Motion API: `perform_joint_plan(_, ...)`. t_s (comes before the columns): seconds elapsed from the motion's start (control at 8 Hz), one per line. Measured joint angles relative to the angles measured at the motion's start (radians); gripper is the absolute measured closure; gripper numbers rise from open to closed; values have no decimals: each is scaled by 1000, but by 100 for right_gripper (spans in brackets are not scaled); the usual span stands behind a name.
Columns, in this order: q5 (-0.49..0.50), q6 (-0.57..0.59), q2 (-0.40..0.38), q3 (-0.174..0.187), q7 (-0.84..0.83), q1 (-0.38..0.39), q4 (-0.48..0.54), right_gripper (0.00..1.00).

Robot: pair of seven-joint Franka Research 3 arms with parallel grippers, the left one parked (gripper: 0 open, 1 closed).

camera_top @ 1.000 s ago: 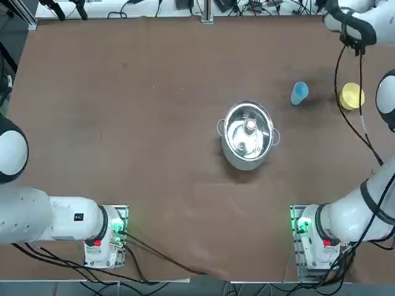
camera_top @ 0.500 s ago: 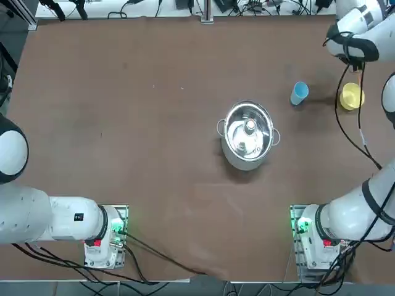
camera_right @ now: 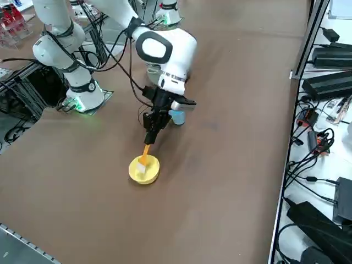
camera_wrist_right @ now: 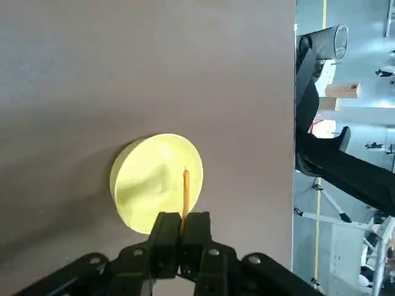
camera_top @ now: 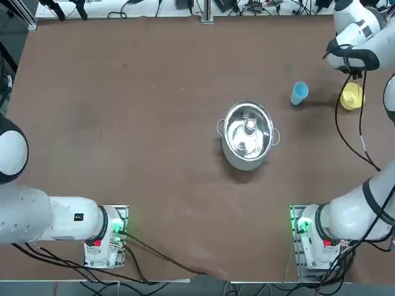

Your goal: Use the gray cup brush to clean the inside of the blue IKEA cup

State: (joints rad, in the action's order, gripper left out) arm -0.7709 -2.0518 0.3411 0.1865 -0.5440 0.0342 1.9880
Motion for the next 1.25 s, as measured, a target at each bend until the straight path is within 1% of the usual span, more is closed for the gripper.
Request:
perform_joint_plan(0.25,-9,-4,8,0,-14,0,11,96)
perform_joint_plan(0.75,-78,-13,53,-3,-121,7,19,96)
perform_joint_plan(1.25,-92,-19,79,-4,-147,10,19,96)
